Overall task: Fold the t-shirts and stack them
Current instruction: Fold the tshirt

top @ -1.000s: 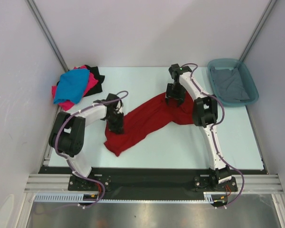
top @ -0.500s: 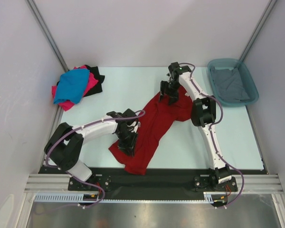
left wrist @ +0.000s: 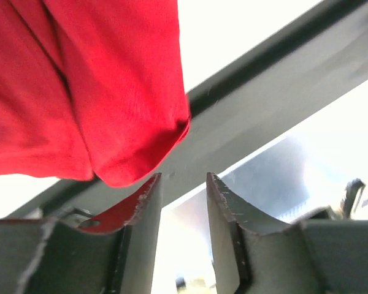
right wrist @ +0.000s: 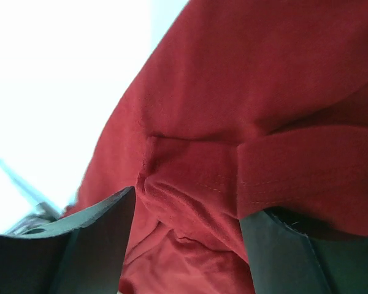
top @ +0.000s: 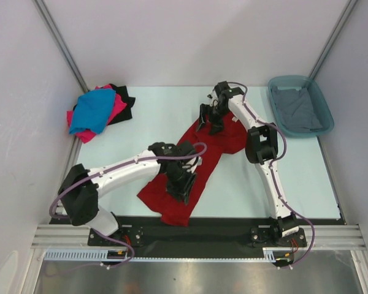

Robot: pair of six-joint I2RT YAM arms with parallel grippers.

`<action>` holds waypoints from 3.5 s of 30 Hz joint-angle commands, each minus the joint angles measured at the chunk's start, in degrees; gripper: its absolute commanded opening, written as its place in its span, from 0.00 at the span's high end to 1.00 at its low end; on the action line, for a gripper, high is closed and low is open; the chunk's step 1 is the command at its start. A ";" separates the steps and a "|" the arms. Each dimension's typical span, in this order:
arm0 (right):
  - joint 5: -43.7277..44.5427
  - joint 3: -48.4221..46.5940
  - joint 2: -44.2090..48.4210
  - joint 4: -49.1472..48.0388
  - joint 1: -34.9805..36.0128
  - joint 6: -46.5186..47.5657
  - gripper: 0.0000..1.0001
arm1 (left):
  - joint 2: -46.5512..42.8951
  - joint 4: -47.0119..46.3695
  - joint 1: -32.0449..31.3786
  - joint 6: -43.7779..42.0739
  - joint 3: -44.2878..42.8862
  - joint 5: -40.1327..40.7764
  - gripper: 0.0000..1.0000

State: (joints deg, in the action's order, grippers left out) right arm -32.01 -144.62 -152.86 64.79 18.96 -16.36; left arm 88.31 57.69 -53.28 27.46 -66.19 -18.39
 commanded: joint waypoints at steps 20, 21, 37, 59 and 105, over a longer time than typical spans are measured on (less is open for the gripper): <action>48.88 27.28 35.69 -6.71 -1.03 -6.49 0.22 | 26.28 -8.38 18.90 -17.71 -39.16 7.69 0.00; 49.93 27.80 36.57 -6.09 -1.38 -6.84 0.22 | 29.34 -9.08 19.52 -16.49 -40.23 5.58 0.00; 51.70 46.79 52.04 0.24 -2.44 -14.22 0.21 | 48.88 -36.57 22.87 -2.51 -53.16 -31.61 0.00; 53.81 45.47 51.78 6.04 5.56 -17.30 0.21 | 63.91 -28.78 25.15 -1.79 -66.69 -9.66 0.00; 16.75 49.61 40.72 -11.35 10.75 -10.01 0.22 | 37.31 -32.39 40.80 -3.90 -59.05 -12.68 0.00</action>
State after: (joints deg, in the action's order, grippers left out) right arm -8.08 -91.68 -110.10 57.63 30.06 -30.52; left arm 137.19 28.60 -10.61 22.37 -125.12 -30.98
